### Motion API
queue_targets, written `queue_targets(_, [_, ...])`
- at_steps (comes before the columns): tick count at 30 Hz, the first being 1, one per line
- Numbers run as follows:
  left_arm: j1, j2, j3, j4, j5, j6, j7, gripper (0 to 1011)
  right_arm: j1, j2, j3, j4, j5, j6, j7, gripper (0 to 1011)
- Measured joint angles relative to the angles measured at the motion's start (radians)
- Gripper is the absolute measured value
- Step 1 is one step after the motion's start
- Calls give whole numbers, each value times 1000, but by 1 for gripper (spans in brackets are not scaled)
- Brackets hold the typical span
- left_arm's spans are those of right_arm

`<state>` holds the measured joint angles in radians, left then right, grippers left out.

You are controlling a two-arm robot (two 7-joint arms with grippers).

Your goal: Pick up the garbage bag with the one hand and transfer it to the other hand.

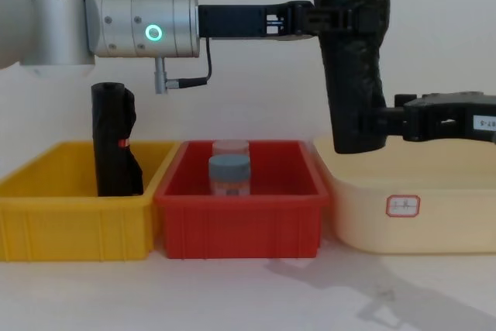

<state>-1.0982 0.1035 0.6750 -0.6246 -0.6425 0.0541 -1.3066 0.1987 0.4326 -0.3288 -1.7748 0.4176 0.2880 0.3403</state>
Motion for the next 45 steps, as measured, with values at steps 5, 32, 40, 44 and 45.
queue_targets(5, [-2,-9,3,18,-9,-1,-13,448,7,-11,-3,5,5,11,-16,1001])
queue_targets(32, [11,-14,16,24,-42,13,-40,448,37,-33,-39,39,1,26,-48,800])
queue_targets(40, [12,-13,17,22,-45,14,-41,448,39,-34,-43,42,0,27,-49,547])
queue_targets(44, [12,-13,18,22,-45,15,-41,448,39,-34,-44,43,0,27,-50,536])
queue_targets(45, [12,-13,18,22,-46,15,-41,448,39,-34,-44,43,-1,28,-50,536])
